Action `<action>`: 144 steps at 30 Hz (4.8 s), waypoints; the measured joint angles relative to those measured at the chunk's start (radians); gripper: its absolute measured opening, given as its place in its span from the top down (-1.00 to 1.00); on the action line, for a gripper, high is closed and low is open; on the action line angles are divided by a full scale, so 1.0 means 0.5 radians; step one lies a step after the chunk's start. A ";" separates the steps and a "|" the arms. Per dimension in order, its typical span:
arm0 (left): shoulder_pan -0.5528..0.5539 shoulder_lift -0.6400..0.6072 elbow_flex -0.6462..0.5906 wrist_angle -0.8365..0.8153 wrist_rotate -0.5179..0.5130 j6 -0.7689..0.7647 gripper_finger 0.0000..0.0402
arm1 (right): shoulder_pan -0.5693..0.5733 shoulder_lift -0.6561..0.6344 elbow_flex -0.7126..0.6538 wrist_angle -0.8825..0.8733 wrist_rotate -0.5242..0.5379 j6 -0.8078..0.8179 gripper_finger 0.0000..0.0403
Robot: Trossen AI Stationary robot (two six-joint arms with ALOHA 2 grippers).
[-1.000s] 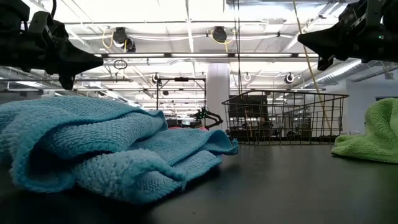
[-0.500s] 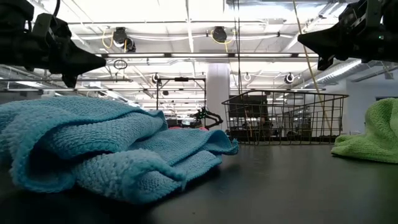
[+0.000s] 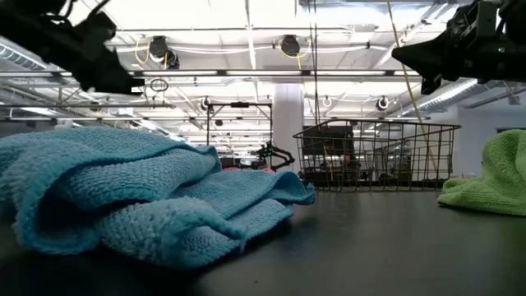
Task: Fold microfiber towels
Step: Fold the top blue towel
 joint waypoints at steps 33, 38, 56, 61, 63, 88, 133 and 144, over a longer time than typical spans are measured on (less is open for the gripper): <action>0.586 1.306 0.454 -1.319 0.302 -0.986 0.22 | 0.001 0.002 -0.001 -0.096 0.106 0.021 1.00; 0.584 1.306 0.454 -1.309 0.308 -0.977 0.27 | 0.001 0.002 -0.001 -0.096 0.107 0.021 1.00; 0.393 1.239 0.563 -1.197 0.206 -0.858 0.98 | 0.000 0.002 0.000 -0.097 0.107 0.021 1.00; 0.324 1.193 0.708 -1.100 0.037 -0.747 0.98 | 0.000 0.009 0.000 -0.094 0.108 0.022 1.00; 0.303 1.183 0.760 -1.086 0.008 -0.708 0.98 | 0.000 0.022 0.000 -0.076 0.109 0.037 1.00; 0.133 1.183 0.899 -1.187 -0.178 -0.769 0.99 | 0.353 1.260 0.397 0.462 0.251 0.074 1.00; -0.672 1.183 2.123 -1.402 -0.133 -0.020 0.99 | 0.480 3.000 2.096 -0.051 0.453 -0.848 0.67; -0.645 1.183 2.123 -1.309 -0.174 0.118 0.98 | 0.515 3.586 2.130 0.099 0.702 -0.712 0.97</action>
